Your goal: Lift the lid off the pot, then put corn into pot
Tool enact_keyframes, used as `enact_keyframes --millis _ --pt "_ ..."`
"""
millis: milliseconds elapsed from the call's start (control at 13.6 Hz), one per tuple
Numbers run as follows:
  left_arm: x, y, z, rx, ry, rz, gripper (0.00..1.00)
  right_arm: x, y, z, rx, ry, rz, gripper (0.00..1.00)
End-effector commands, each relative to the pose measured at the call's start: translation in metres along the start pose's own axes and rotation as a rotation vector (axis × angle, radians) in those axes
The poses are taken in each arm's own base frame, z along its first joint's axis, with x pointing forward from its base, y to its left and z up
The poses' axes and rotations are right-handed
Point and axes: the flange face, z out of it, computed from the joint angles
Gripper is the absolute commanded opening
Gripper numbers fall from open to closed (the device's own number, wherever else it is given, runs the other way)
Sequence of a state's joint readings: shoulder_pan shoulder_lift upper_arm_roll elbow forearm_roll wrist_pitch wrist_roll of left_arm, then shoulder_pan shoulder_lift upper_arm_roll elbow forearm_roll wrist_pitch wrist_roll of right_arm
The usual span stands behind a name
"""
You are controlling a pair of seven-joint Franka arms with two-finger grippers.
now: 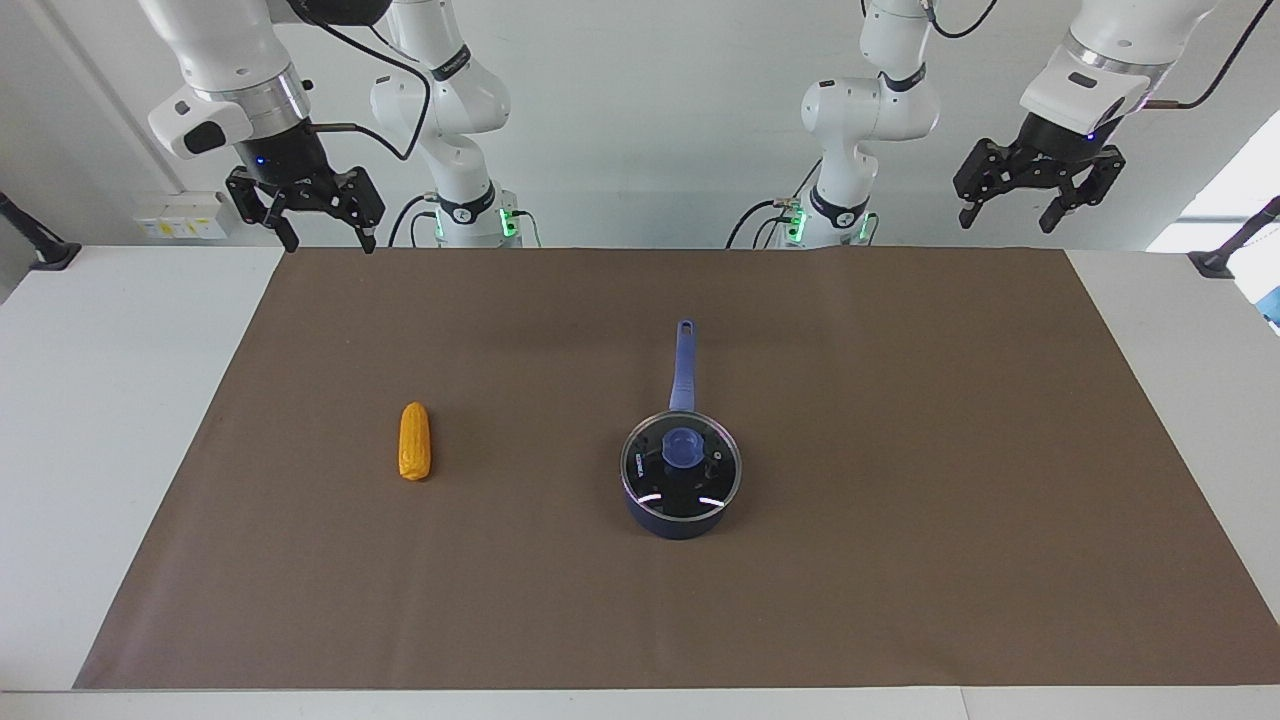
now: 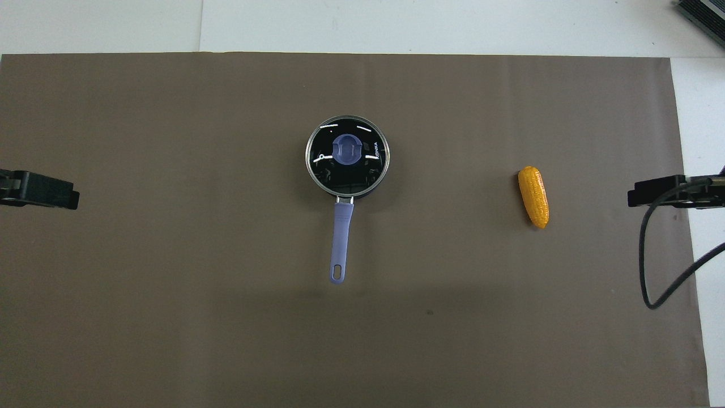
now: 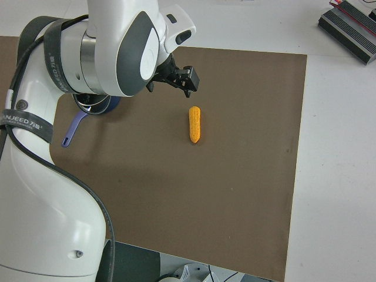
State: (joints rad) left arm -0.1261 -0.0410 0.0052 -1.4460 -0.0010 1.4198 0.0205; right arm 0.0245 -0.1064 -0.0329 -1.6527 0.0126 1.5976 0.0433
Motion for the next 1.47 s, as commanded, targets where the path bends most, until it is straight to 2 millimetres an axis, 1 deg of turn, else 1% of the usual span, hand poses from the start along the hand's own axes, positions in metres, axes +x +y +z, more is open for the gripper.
enact_keyframes --millis 0,220,514,734,881,955,1028,1102,1322,1395 --pt "-0.004 0.001 -0.005 0.002 0.005 0.001 1.0 -0.012 0.0 0.001 0.012 -0.013 -0.012 1.0" --pt "-0.005 -0.001 -0.004 0.0 -0.008 -0.006 1.0 -0.012 0.0 0.001 0.013 -0.013 -0.019 1.0" --pt "-0.006 0.002 -0.004 0.0 -0.01 0.0 1.0 -0.009 0.001 -0.001 0.012 -0.007 -0.021 1.0" --pt "-0.003 0.003 -0.005 -0.001 0.007 -0.003 1.0 -0.011 0.0 0.0 0.012 -0.018 -0.024 1.0" --pt "0.002 0.006 -0.007 -0.002 0.045 0.005 1.0 -0.011 0.004 0.0 0.012 -0.018 -0.019 1.0" --pt "0.004 0.012 -0.008 -0.008 0.062 0.013 1.0 -0.011 0.004 -0.001 0.012 -0.015 -0.018 1.0" --pt "0.006 0.012 -0.007 -0.009 0.064 0.015 1.0 -0.011 0.004 -0.001 0.012 -0.013 -0.016 1.0" --pt "0.008 0.018 -0.004 -0.009 0.06 0.027 1.0 -0.011 0.004 -0.001 0.012 -0.013 -0.018 1.0" --pt "0.014 0.024 -0.001 -0.012 0.083 0.039 1.0 -0.011 0.005 0.0 0.012 -0.015 -0.015 1.0" --pt "0.015 0.032 0.0 -0.016 0.088 0.051 1.0 -0.011 0.006 0.0 0.012 -0.014 -0.013 1.0"
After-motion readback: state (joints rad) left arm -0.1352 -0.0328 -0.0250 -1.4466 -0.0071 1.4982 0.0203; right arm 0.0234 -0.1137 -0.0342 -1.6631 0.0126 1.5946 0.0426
